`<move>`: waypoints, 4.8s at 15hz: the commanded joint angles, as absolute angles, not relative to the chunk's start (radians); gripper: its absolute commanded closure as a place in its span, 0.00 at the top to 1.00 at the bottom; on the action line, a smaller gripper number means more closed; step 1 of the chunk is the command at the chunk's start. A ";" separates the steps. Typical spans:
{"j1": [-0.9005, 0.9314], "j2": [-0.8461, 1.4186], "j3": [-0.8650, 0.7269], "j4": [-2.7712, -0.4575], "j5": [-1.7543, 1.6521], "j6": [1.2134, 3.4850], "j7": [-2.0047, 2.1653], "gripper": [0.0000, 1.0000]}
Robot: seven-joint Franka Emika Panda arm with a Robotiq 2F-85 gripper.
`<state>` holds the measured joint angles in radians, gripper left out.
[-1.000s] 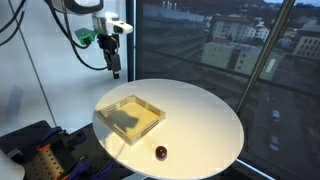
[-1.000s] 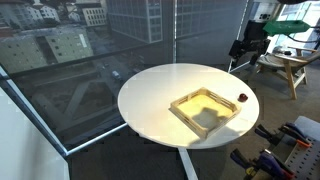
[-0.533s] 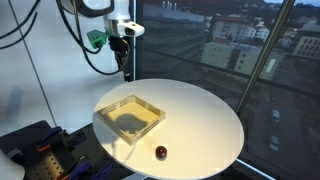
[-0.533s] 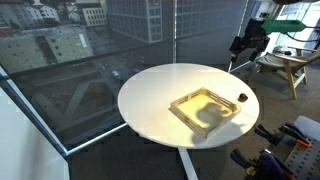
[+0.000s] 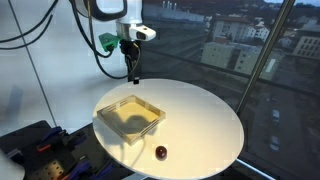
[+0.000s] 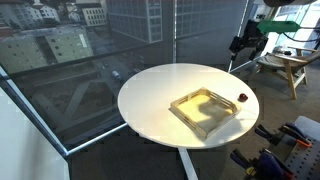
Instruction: Put the plum plush toy on the tray
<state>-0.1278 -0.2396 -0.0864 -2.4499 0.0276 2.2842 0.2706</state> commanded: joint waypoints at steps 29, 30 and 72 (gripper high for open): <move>-0.199 0.076 -0.206 -2.267 0.060 2.384 0.205 1.00; -0.201 0.087 -0.209 -2.264 0.064 2.383 0.200 1.00; -0.313 0.434 -0.228 -2.208 0.136 2.541 0.050 1.00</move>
<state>-0.2965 0.3994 -0.2329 -2.2376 0.1139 2.5295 0.0740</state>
